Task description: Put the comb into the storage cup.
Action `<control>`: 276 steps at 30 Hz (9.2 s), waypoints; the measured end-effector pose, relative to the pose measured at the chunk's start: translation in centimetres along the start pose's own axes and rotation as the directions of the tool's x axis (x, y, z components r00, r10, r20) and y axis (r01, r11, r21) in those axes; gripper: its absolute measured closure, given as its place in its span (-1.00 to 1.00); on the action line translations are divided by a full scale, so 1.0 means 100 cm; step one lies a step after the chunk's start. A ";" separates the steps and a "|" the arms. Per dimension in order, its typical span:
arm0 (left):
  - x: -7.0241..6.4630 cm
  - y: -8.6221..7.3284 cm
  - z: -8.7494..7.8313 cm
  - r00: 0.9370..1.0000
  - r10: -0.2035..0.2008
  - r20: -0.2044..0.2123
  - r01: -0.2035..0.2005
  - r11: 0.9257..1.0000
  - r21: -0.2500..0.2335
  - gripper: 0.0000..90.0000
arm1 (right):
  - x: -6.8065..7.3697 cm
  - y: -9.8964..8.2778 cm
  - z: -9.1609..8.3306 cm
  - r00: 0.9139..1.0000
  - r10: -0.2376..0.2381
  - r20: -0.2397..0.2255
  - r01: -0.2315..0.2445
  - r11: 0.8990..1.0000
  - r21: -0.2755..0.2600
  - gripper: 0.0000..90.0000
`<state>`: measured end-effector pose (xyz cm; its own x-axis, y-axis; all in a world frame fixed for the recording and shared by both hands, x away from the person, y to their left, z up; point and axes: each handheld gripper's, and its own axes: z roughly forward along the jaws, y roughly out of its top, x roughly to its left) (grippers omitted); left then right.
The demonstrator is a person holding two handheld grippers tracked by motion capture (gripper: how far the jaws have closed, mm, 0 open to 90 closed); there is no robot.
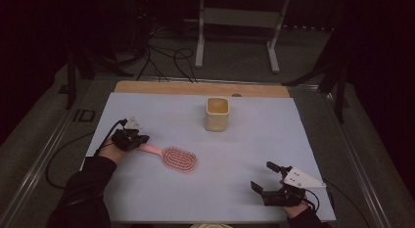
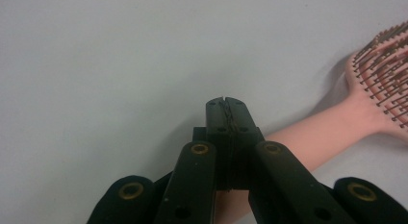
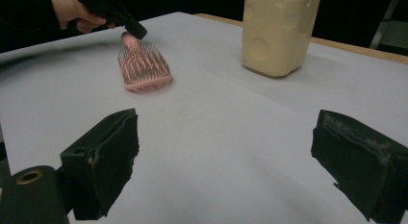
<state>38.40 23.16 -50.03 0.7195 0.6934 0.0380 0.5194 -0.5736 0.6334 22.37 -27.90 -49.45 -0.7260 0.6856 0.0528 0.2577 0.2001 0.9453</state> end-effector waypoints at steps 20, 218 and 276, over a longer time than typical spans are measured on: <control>-0.009 -0.019 -0.018 0.999 0.032 0.036 -0.035 0.997 0.063 1.00 | -0.001 0.000 0.000 1.000 0.004 0.008 -0.004 1.000 0.002 -0.80; -0.121 0.014 -0.020 0.985 -0.172 0.022 0.138 0.853 0.503 0.42 | 0.001 -0.001 0.003 0.999 0.006 0.032 -0.007 1.000 0.030 -0.80; -0.122 0.020 -0.009 0.996 -0.082 -0.033 0.087 0.844 0.529 0.56 | 0.001 -0.001 0.003 0.999 0.005 0.034 -0.006 0.999 0.035 -0.80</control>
<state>30.22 14.00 -48.53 0.6591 0.7520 0.0116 0.7447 -0.6548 0.1290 22.46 -27.60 -49.68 -0.7028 0.7099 0.0467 0.2846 0.2203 0.9330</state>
